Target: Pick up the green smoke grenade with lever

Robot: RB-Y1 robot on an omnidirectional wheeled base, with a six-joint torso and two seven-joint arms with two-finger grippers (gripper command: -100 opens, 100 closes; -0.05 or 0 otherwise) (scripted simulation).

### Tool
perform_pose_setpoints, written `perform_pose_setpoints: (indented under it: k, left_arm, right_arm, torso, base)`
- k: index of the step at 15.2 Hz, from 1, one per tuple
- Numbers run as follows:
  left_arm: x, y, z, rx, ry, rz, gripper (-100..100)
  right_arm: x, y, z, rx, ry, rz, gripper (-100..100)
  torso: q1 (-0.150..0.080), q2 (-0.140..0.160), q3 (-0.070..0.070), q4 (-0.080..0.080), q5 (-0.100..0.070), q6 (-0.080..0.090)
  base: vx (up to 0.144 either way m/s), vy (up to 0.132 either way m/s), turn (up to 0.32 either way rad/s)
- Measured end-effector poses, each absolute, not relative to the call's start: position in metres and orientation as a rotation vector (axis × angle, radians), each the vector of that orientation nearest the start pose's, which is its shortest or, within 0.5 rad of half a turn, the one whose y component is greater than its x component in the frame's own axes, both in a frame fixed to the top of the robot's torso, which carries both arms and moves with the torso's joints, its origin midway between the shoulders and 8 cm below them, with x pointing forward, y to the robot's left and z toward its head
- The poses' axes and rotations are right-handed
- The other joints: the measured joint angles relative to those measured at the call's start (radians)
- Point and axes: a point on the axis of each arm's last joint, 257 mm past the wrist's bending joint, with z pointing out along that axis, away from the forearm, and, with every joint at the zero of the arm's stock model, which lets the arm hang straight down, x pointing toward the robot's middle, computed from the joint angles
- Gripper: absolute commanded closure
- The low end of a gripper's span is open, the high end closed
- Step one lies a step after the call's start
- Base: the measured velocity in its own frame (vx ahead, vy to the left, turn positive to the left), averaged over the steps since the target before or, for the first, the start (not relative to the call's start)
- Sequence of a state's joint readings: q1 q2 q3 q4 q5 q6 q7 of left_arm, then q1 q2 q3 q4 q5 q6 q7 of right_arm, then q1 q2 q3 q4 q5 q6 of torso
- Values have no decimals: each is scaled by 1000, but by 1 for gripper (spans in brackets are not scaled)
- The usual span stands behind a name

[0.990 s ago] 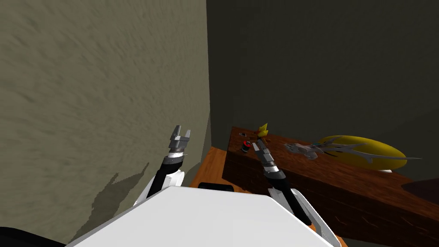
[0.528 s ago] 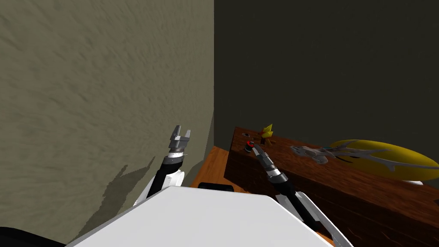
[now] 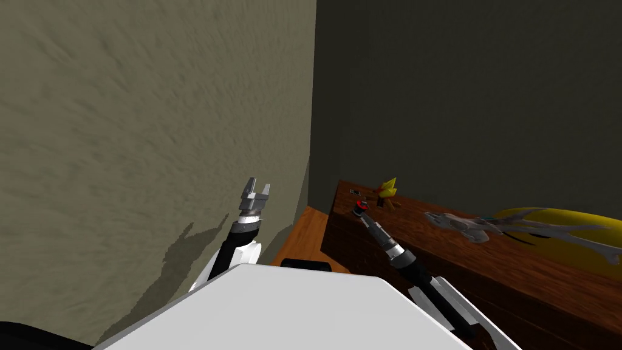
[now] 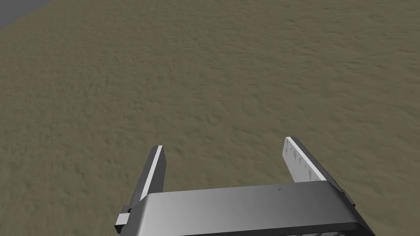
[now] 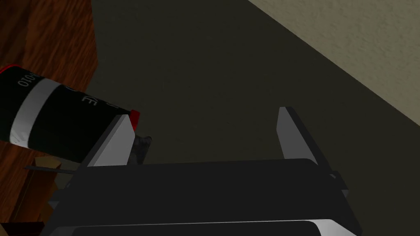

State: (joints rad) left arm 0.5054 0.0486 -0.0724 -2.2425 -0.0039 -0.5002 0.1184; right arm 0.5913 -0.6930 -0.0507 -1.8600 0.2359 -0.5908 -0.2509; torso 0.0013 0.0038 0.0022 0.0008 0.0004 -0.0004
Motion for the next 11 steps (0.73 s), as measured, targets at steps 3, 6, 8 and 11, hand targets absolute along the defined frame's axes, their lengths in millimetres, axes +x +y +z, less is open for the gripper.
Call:
perform_pose_setpoints:
  k: [3,6,8,11]
  left_arm:
    - [354,252,4,-715,658,-1471,0]
    - [354,252,4,-715,658,-1471,0]
    - [354,252,4,-715,658,-1471,0]
    - [354,252,4,-715,658,-1471,0]
  right_arm:
    - [347,-333,-205,398,1625,1031,-100]
    - [342,-344,-220,369,1709,984,-100]
    - [332,-356,-236,351,1781,939,-100]
    - [324,-374,-253,319,1867,882,-100]
  torso:
    - [0,0,0,0,0,0]
    - [0,-1,0,0,0,0]
    - [1,0,0,0,0,0]
    - [0,0,0,0,0,0]
  base:
    - [-38,30,110]
    - [-47,44,186]
    - [-48,39,102]
    - [-37,36,130]
